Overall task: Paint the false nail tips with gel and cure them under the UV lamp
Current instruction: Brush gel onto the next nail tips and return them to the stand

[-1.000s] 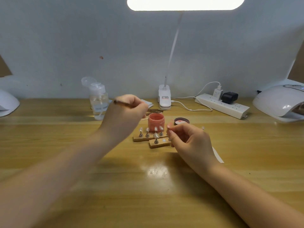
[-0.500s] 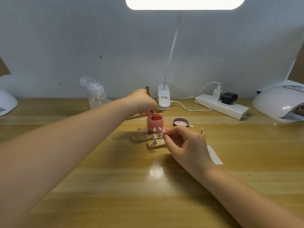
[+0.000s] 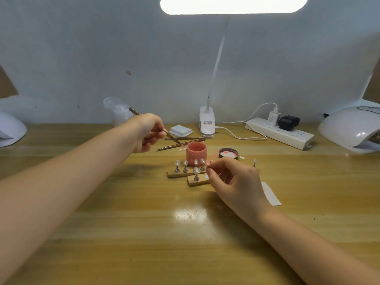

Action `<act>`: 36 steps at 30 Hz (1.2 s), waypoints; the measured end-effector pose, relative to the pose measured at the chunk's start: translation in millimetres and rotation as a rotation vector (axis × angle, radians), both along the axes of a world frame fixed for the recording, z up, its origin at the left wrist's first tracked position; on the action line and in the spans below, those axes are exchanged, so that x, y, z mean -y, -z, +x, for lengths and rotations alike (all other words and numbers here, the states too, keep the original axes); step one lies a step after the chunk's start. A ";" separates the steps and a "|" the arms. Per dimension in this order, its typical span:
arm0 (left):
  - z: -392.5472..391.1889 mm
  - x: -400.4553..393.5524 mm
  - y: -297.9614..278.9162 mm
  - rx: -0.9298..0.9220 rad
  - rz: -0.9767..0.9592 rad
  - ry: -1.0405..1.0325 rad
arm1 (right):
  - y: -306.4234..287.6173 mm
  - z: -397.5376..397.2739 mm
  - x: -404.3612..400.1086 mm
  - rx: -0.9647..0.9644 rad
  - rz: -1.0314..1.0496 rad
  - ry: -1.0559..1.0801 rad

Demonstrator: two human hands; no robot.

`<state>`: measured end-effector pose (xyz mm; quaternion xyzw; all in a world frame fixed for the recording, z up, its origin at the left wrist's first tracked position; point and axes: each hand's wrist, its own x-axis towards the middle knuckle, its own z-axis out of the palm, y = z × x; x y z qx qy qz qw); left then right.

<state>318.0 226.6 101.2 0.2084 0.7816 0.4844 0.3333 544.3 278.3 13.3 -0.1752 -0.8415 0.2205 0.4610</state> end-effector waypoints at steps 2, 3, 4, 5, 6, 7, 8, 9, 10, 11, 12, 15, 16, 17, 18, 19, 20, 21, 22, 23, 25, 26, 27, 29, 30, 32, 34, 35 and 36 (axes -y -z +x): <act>-4.0 3.5 3.8 0.019 0.048 -0.017 | -0.3 0.1 0.0 0.003 0.000 -0.004; -4.2 4.6 4.8 0.039 0.084 -0.016 | -0.4 -0.1 -0.1 0.004 0.001 -0.005; -3.6 4.9 5.2 0.060 0.117 -0.007 | -0.4 0.0 -0.3 0.006 0.004 -0.005; -1.9 5.0 5.7 0.076 0.140 0.005 | -0.2 0.0 -0.5 0.007 0.007 -0.007; 0.4 4.9 6.4 0.089 0.149 0.017 | 0.1 0.0 -0.7 0.009 0.008 -0.008; 2.7 4.7 7.5 0.099 0.149 0.027 | 0.2 -0.1 -0.7 0.008 0.009 -0.009; 4.5 4.8 9.1 0.104 0.144 0.030 | 0.3 0.1 -0.9 0.008 0.010 -0.009; 5.4 5.2 11.1 0.105 0.141 0.023 | 0.5 0.0 -1.1 0.006 0.010 -0.010; 5.3 6.4 13.5 0.102 0.142 0.005 | 0.6 0.2 -1.2 0.003 0.008 -0.010; 4.6 8.0 16.2 0.094 0.151 -0.021 | 0.8 0.3 -1.1 0.001 0.007 -0.010; 3.6 10.4 18.4 0.086 0.169 -0.047 | 0.9 0.5 -1.0 -0.001 0.007 -0.009; 6.6 19.7 23.4 0.097 0.312 -0.098 | 1.2 0.0 -1.7 0.001 0.004 -0.002; 11.1 23.1 24.2 0.108 0.389 -0.102 | 1.3 -0.2 -1.9 0.002 0.000 0.000; 17.3 26.9 25.1 0.108 0.472 -0.099 | 1.3 -0.2 -2.1 0.004 -0.008 0.000; 24.7 30.8 26.2 0.081 0.552 -0.084 | 1.2 0.1 -2.5 0.004 -0.015 -0.001; 32.8 35.1 27.9 0.024 0.622 -0.057 | 0.6 0.4 -2.8 -0.002 -0.019 0.001; 41.6 39.9 30.0 -0.056 0.686 -0.021 | -0.2 1.0 -2.8 -0.014 -0.012 0.003; 50.7 45.2 32.4 -0.149 0.747 0.016 | -1.3 1.5 -2.5 -0.032 0.003 0.007; 59.7 50.6 34.3 -0.252 0.801 0.051 | -2.8 2.0 -2.3 -0.055 0.022 0.015; 68.5 55.7 36.3 -0.363 0.847 0.084 | -4.4 2.4 -2.2 -0.079 0.042 0.027; 84.3 64.4 39.9 -0.562 0.898 0.165 | -6.9 3.4 -2.3 -0.115 0.079 0.051; 90.2 67.8 41.5 -0.637 0.896 0.198 | -7.5 3.8 -2.5 -0.123 0.084 0.056; 94.7 71.0 43.1 -0.698 0.881 0.219 | -7.7 4.4 -2.8 -0.125 0.076 0.056; 99.9 75.8 46.7 -0.790 0.855 0.241 | -7.6 5.3 -4.2 -0.118 0.052 0.059; 101.5 77.4 48.6 -0.816 0.848 0.250 | -7.6 5.5 -4.7 -0.113 0.049 0.063; 102.7 78.6 52.0 -0.855 0.838 0.267 | -7.5 5.4 -5.3 -0.107 0.051 0.070; 104.2 78.5 54.1 -0.898 0.835 0.291 | -7.5 5.0 -5.4 -0.110 0.037 0.068; 105.1 78.4 54.8 -0.915 0.838 0.302 | -7.5 4.7 -5.5 -0.110 0.023 0.066; 105.6 78.4 55.2 -0.926 0.844 0.311 | -7.4 4.7 -5.5 -0.111 0.010 0.064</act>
